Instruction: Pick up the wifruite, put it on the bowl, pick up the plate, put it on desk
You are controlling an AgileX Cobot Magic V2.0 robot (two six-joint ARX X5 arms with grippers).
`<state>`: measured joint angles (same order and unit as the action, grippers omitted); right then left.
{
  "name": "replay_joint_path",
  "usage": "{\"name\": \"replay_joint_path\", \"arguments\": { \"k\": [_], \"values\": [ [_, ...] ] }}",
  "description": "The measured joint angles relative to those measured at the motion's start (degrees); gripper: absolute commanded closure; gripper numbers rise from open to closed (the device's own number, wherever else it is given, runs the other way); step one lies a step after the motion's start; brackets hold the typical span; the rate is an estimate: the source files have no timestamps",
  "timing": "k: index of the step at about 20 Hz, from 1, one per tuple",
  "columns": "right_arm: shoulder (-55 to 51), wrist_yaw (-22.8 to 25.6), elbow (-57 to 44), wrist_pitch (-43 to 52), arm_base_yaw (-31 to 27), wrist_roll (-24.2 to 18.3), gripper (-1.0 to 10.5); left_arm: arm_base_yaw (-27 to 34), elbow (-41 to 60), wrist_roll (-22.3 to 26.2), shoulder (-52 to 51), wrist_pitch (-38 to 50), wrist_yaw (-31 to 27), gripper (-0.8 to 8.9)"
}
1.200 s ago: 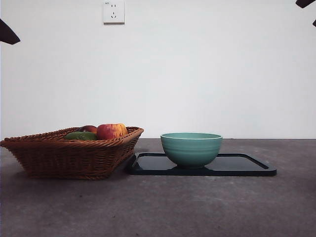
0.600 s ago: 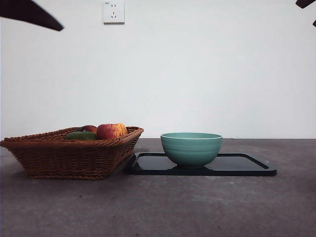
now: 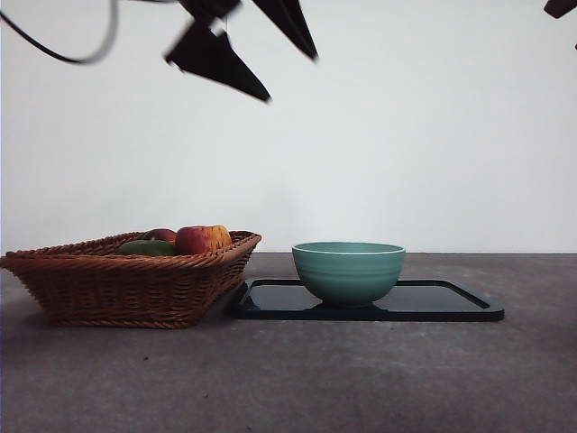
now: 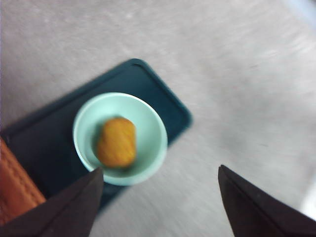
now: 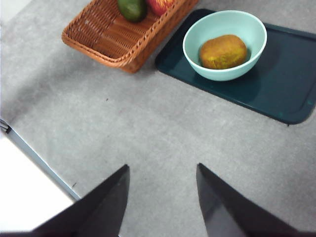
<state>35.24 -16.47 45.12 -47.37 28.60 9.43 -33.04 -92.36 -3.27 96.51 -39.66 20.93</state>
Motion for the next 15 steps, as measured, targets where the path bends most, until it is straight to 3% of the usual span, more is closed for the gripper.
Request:
{"name": "replay_joint_path", "arguments": {
  "k": [5,15],
  "values": [
    [0.0,0.0,0.0,-1.2,0.0,0.0,7.3,-2.3,-7.8,5.0,11.8,0.1,-5.0,4.52],
    [0.0,0.0,0.0,-3.3,0.0,0.0,7.3,-5.6,-8.2,14.6,24.1,2.5,-12.2,4.52]
  ]
}}
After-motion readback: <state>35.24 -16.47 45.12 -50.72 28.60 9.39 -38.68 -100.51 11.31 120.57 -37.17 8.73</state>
